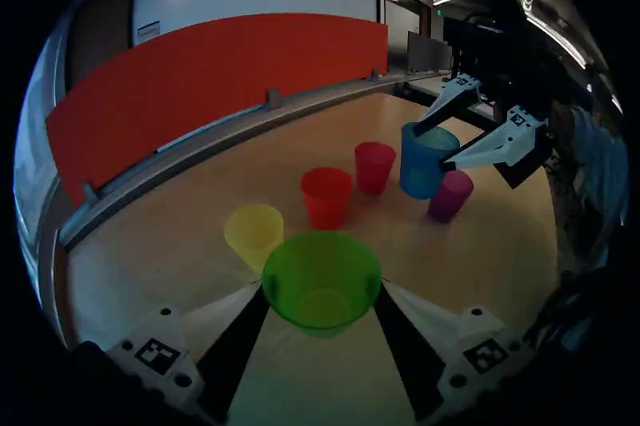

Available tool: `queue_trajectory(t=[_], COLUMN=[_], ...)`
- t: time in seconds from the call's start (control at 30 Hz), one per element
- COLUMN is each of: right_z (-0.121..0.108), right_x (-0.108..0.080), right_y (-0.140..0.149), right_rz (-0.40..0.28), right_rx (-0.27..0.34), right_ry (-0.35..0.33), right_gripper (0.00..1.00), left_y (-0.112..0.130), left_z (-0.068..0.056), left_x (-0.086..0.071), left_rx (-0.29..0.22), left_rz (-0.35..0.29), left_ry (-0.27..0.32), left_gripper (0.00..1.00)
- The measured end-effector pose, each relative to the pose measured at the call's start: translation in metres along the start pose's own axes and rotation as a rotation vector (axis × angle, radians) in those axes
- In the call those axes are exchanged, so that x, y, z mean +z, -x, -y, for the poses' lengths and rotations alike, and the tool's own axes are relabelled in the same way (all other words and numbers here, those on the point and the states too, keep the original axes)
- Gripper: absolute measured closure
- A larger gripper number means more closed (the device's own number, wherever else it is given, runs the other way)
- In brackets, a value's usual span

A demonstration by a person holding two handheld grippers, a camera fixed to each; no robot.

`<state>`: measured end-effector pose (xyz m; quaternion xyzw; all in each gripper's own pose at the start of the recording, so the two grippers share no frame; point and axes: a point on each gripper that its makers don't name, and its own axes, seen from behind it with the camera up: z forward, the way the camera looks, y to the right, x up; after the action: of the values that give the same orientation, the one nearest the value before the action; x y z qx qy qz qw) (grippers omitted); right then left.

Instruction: Pour water

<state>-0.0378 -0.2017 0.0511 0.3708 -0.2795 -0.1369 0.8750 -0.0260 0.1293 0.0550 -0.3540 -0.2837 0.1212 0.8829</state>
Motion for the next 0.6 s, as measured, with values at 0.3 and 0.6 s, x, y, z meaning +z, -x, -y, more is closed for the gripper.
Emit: queue_trajectory(t=[0.3,0.6], right_z=[0.004,0.005], right_x=[-0.019,-0.037], right_y=[-0.027,-0.049], right_rz=[-0.158,-0.298], right_rx=[0.003,0.012], right_ry=[0.025,0.048], right_gripper=[0.07,0.07], left_y=[-0.02,-0.04], left_z=[-0.012,-0.019], left_x=[-0.009,-0.015], left_rx=[-0.006,-0.012], left_rz=[-0.062,-0.142], left_ry=[0.005,0.005], left_gripper=[0.13,0.13])
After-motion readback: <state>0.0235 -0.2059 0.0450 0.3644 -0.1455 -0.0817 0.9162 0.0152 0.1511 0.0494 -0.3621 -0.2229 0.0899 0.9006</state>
